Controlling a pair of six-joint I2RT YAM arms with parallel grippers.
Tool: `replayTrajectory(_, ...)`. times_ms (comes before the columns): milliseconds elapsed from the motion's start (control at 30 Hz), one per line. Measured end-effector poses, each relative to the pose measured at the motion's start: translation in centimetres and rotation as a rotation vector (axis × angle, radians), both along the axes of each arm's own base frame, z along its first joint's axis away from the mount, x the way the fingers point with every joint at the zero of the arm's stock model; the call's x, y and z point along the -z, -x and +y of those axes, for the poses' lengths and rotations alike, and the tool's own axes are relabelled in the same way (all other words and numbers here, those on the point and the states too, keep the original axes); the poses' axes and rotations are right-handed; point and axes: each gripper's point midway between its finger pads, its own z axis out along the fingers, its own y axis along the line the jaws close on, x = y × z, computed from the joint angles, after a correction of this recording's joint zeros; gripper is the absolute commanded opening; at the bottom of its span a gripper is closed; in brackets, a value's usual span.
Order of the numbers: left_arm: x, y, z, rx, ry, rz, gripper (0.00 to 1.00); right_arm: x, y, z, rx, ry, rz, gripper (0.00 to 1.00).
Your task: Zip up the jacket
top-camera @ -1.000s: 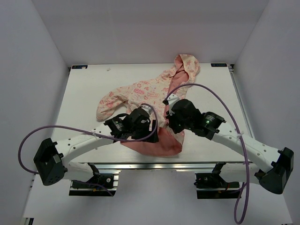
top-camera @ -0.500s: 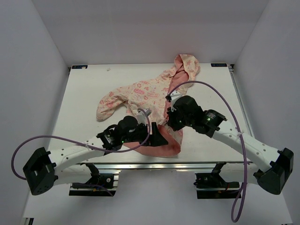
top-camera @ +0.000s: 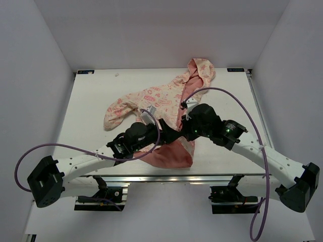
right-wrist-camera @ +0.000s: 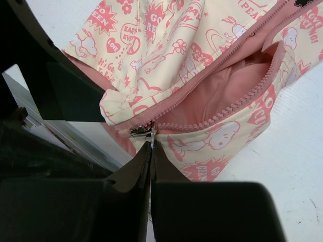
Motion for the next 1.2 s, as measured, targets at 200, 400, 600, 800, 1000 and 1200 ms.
replayTrajectory(200,-0.2,-1.4,0.6,-0.087,0.003,-0.016,0.64,0.1,0.0,0.0,-0.002,-0.001,0.005,0.0)
replayTrajectory(400,-0.7,-1.9,0.5,-0.106,0.022,-0.03,0.34,-0.1,0.1,0.5,-0.015,-0.023,0.006,0.0)
replayTrajectory(600,0.1,-2.2,0.0,-0.101,0.017,-0.02,0.02,0.5,0.0,0.2,0.003,-0.015,0.017,0.0)
replayTrajectory(800,0.1,-2.2,0.0,-0.105,0.019,-0.018,0.0,0.4,-0.7,-0.1,0.063,-0.008,0.004,0.0)
replayTrajectory(1000,-0.1,-2.1,0.2,-0.107,0.027,-0.006,0.21,-0.1,-1.8,0.0,0.103,0.009,-0.023,0.0)
replayTrajectory(1200,0.3,-1.9,0.4,-0.103,0.016,0.009,0.01,0.2,-2.1,0.0,0.105,0.016,-0.022,0.0)
